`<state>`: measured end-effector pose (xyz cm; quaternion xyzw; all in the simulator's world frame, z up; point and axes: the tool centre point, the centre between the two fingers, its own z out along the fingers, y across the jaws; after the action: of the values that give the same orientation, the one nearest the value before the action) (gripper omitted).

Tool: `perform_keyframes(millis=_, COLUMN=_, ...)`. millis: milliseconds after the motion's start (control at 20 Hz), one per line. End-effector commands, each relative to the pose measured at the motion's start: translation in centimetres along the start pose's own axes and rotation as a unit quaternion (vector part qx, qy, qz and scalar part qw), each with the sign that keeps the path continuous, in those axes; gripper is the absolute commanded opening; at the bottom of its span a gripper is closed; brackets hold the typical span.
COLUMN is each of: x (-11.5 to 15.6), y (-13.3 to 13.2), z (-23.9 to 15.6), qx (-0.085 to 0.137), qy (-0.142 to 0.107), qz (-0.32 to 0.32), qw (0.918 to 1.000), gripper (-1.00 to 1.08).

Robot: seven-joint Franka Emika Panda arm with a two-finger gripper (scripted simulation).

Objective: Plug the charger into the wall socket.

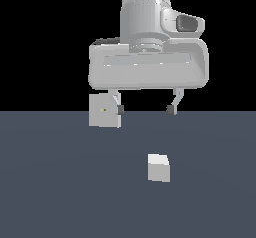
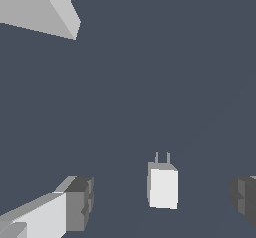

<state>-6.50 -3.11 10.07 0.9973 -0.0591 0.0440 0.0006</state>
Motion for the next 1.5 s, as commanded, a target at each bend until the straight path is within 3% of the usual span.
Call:
perform_keyframes(millis=0, x=-1.1, y=0.6, z=0.9, qx=-0.002, qy=0.007, qz=0.009, qw=0.9999, gripper=1.0)
perform_keyframes(millis=550, x=-3.6, y=1.9, z=3.3, qx=-0.006, qy=0.023, qz=0.03, qw=0.9993, gripper=1.0)
perform_keyframes(millis=1100, x=-3.7, y=2.0, z=3.8, qx=-0.006, qy=0.024, qz=0.032, qw=0.9992, gripper=1.0)
perform_keyframes(millis=1450, x=-4.0, y=2.0, z=6.1, qx=-0.005, qy=0.024, qz=0.032, qw=0.9992, gripper=1.0)
